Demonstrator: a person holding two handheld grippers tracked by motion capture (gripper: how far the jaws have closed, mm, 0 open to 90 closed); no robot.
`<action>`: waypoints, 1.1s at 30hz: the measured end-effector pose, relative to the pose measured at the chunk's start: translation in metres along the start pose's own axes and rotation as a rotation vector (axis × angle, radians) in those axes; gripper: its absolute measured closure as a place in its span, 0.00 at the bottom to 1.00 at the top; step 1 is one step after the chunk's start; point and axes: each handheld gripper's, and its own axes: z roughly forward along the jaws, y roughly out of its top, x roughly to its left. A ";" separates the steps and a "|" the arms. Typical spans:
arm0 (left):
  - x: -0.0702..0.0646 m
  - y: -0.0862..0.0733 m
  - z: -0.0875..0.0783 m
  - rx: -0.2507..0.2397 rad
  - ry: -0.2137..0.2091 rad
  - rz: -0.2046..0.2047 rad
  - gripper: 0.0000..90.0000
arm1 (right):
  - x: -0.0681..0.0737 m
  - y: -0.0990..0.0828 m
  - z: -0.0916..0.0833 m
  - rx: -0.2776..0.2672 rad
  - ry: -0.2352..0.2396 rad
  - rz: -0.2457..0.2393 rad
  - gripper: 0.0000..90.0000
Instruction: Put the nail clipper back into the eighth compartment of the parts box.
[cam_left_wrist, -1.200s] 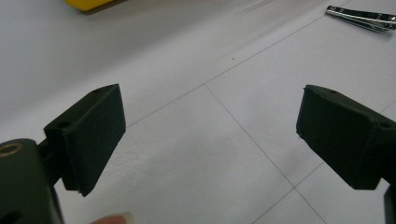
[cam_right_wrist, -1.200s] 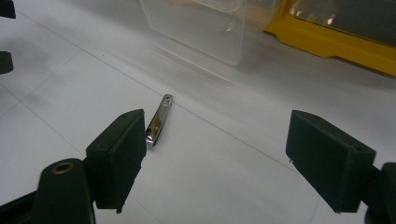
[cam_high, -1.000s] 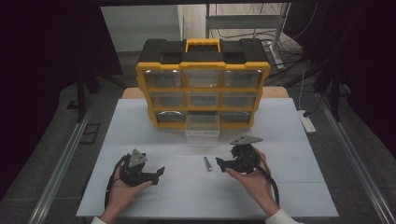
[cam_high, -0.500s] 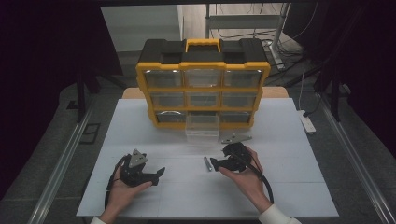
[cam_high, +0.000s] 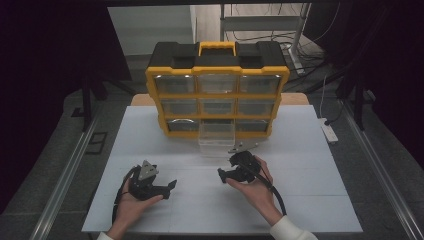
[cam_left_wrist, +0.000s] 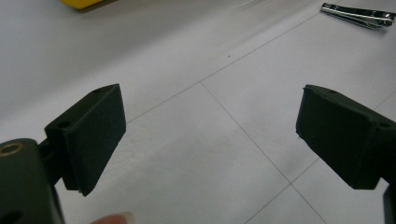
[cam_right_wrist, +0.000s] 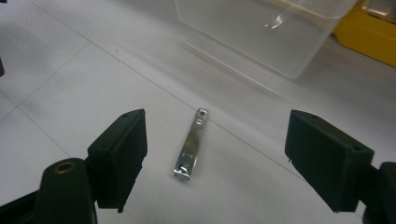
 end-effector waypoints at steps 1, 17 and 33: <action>0.000 0.000 0.000 0.000 0.000 0.000 0.10 | 0.000 0.000 0.000 0.000 0.000 0.000 0.23; -0.001 -0.001 0.000 0.008 -0.002 0.009 0.10 | 0.009 0.005 0.010 0.019 -0.002 -0.026 0.23; -0.001 -0.002 0.000 0.010 -0.006 0.012 0.10 | 0.012 0.002 0.026 0.071 -0.005 -0.025 0.24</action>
